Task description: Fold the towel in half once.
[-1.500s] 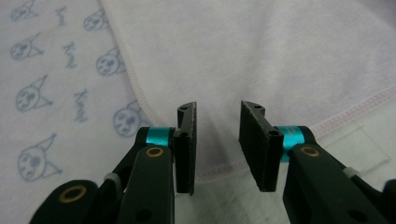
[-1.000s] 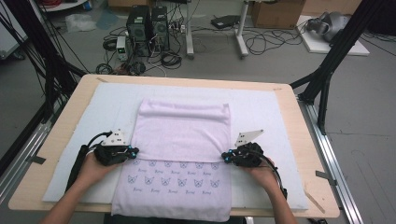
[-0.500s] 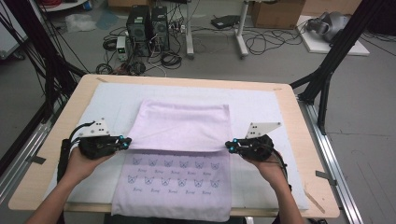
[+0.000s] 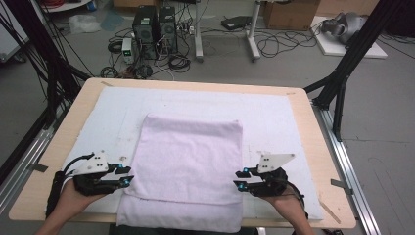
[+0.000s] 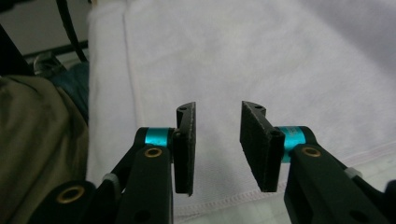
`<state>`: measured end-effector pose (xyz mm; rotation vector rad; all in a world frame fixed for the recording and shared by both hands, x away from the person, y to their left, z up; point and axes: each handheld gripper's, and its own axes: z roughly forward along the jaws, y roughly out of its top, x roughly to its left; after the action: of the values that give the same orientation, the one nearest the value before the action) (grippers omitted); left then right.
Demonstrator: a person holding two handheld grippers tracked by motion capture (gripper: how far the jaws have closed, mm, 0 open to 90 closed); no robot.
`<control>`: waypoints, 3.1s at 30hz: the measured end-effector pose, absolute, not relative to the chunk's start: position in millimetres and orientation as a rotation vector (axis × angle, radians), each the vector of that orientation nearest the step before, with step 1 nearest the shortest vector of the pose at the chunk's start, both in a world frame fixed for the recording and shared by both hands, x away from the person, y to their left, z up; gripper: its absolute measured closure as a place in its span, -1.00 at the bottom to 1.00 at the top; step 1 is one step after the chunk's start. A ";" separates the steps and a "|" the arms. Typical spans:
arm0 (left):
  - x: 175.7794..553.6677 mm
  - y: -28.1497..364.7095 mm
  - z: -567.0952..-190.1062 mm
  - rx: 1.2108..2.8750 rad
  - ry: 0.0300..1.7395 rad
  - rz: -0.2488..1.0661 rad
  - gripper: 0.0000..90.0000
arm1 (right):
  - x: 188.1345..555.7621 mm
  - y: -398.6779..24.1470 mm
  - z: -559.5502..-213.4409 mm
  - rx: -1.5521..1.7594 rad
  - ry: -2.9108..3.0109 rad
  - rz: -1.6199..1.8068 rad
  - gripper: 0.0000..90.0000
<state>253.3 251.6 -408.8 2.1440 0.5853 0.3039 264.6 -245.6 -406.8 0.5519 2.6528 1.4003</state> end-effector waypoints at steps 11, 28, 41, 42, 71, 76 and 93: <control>258.1 240.4 -442.0 2.228 0.549 0.227 0.86 | 273.7 -220.5 -442.7 0.487 2.801 1.218 0.73; 233.7 261.7 -385.7 2.111 0.529 0.304 0.96 | 258.5 -234.6 -388.5 0.418 2.662 1.389 0.95; 217.8 263.8 -403.2 2.127 0.535 0.276 0.47 | 241.0 -239.3 -404.2 0.458 2.714 1.432 0.58; 221.3 261.5 -406.1 2.140 0.533 0.277 0.47 | 244.8 -237.4 -405.7 0.459 2.726 1.417 0.54; 200.7 263.5 -399.9 2.150 0.484 0.270 0.96 | 226.2 -226.7 -409.3 0.364 2.749 1.420 0.95; 189.9 263.9 -409.0 2.167 0.503 0.242 0.67 | 214.6 -230.4 -406.9 0.341 2.781 1.473 0.67; 296.1 249.1 -405.8 2.097 0.648 0.366 0.44 | 323.9 -234.0 -402.8 0.609 2.616 1.295 0.40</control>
<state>296.1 249.1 -405.8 2.0966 0.6481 0.3661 323.9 -234.0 -402.8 0.6086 2.6162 1.2946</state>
